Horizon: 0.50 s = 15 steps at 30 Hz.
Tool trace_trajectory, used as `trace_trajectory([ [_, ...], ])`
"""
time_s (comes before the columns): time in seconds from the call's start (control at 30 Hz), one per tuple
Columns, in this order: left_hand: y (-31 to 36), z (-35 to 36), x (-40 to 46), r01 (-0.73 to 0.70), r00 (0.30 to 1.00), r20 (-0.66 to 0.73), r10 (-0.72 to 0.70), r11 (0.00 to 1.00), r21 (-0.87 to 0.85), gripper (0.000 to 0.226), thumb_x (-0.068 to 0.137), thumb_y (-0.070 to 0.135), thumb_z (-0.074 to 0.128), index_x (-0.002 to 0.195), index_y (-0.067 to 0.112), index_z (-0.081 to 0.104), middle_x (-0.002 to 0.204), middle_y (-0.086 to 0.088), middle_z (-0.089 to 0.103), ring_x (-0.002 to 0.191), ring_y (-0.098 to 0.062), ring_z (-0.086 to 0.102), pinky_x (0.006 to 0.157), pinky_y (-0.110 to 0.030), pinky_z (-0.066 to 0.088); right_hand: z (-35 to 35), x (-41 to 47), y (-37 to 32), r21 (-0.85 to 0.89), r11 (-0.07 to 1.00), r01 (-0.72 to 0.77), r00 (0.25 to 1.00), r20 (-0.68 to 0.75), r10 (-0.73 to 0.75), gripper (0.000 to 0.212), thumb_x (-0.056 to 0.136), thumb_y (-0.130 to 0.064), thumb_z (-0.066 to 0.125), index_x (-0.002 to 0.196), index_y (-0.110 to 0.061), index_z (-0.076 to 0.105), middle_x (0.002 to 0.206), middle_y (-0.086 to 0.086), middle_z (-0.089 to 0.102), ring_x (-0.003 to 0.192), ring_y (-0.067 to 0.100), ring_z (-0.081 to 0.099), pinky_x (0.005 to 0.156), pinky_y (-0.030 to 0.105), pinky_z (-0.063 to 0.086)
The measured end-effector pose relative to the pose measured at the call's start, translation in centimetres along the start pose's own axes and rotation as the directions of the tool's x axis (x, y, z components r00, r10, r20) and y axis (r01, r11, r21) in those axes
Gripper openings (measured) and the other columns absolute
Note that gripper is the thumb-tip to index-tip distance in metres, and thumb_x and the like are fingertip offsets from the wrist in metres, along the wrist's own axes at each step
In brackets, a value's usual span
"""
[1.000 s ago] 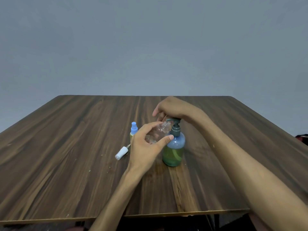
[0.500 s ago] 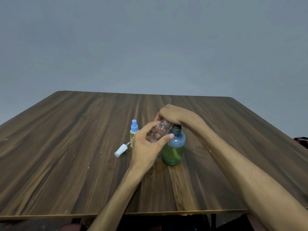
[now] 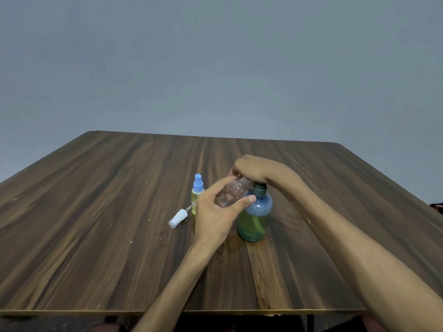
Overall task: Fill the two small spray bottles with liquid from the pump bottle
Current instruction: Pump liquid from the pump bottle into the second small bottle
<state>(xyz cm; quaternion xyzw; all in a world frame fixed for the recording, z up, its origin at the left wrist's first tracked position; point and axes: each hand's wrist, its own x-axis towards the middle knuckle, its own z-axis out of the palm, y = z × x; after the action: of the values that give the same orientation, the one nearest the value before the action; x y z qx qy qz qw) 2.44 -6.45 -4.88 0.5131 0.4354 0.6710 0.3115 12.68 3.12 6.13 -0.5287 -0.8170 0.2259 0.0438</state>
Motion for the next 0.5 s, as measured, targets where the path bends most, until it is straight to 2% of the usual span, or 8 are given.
trace_trajectory([
  [0.07,-0.01,-0.06,0.0,0.011,1.0,0.008,-0.011,1.0,-0.003,0.053,0.076,0.017,0.095,0.126,0.018,0.076,0.111,0.006,0.082,0.109,-0.012,0.077,0.098,-0.04,0.061,-0.01,0.05,0.09,0.003,1.0,-0.023,1.0,-0.021,0.023,0.051,0.085,-0.03,0.042,0.106,0.005,0.072,0.109,0.018,0.074,0.08,0.023,0.057,0.077,0.041,0.047],
  [0.13,-0.07,0.0,-0.03,0.01,1.0,-0.001,-0.01,1.0,-0.007,0.052,0.076,0.017,0.095,0.124,0.017,0.076,0.11,0.007,0.082,0.108,-0.012,0.077,0.098,-0.038,0.061,-0.3,-0.07,0.02,0.042,0.999,-0.011,1.0,-0.028,0.012,0.043,0.091,-0.024,0.043,0.106,0.001,0.075,0.104,0.013,0.075,0.081,0.023,0.06,0.077,0.039,0.048],
  [0.2,0.0,0.04,-0.04,0.014,1.0,-0.013,-0.015,1.0,-0.02,0.051,0.075,0.015,0.095,0.123,0.016,0.077,0.107,0.007,0.082,0.105,-0.011,0.077,0.097,-0.036,0.062,-0.34,0.11,-0.02,0.019,1.0,0.023,0.999,-0.027,-0.023,0.04,0.085,-0.023,0.043,0.092,-0.007,0.079,0.095,0.011,0.075,0.079,0.029,0.066,0.075,0.041,0.052],
  [0.3,0.1,0.09,-0.08,0.029,1.0,-0.003,-0.029,0.998,-0.051,0.049,0.076,0.012,0.094,0.123,0.013,0.077,0.107,0.002,0.083,0.106,-0.016,0.078,0.098,-0.04,0.062,0.02,0.17,-0.02,-0.088,0.996,0.015,1.0,0.021,-0.013,0.028,0.08,-0.027,0.042,0.066,-0.012,0.062,0.083,0.01,0.065,0.066,0.026,0.053,0.068,0.04,0.043],
  [0.33,0.13,0.1,-0.12,0.034,0.999,-0.003,-0.034,0.998,-0.055,0.049,0.076,0.012,0.094,0.122,0.013,0.077,0.107,0.001,0.083,0.106,-0.016,0.078,0.098,-0.041,0.062,-0.1,-0.01,-0.09,-0.093,0.996,0.011,1.0,0.011,-0.01,0.029,0.078,-0.029,0.042,0.067,-0.013,0.062,0.083,0.009,0.065,0.066,0.023,0.052,0.067,0.039,0.042],
  [0.4,0.04,0.16,-0.21,0.037,0.999,-0.017,-0.038,0.997,-0.063,0.051,0.075,0.013,0.095,0.122,0.016,0.077,0.108,0.002,0.083,0.106,-0.017,0.078,0.098,-0.042,0.062,-0.43,-0.21,-0.12,-0.043,0.999,0.02,1.0,-0.018,-0.021,0.037,0.079,-0.029,0.041,0.078,-0.013,0.074,0.087,0.007,0.073,0.068,0.02,0.061,0.068,0.037,0.047],
  [0.47,-0.05,0.23,-0.19,0.037,0.999,-0.037,-0.039,0.997,-0.067,0.053,0.073,0.014,0.097,0.123,0.018,0.077,0.11,0.002,0.082,0.107,-0.017,0.078,0.098,-0.043,0.062,-0.38,0.07,-0.05,-0.037,0.999,0.036,0.999,-0.025,-0.037,0.04,0.082,-0.027,0.041,0.084,-0.014,0.078,0.091,0.011,0.076,0.076,0.025,0.068,0.07,0.04,0.052],
  [0.5,0.0,0.28,-0.2,0.039,0.998,-0.043,-0.042,0.997,-0.069,0.054,0.073,0.014,0.097,0.123,0.019,0.077,0.111,0.002,0.082,0.107,-0.016,0.078,0.098,-0.042,0.061,-0.21,0.23,0.06,-0.061,0.997,0.039,0.999,-0.012,-0.04,0.037,0.082,-0.027,0.041,0.079,-0.011,0.075,0.09,0.012,0.074,0.075,0.029,0.066,0.07,0.042,0.05],
])
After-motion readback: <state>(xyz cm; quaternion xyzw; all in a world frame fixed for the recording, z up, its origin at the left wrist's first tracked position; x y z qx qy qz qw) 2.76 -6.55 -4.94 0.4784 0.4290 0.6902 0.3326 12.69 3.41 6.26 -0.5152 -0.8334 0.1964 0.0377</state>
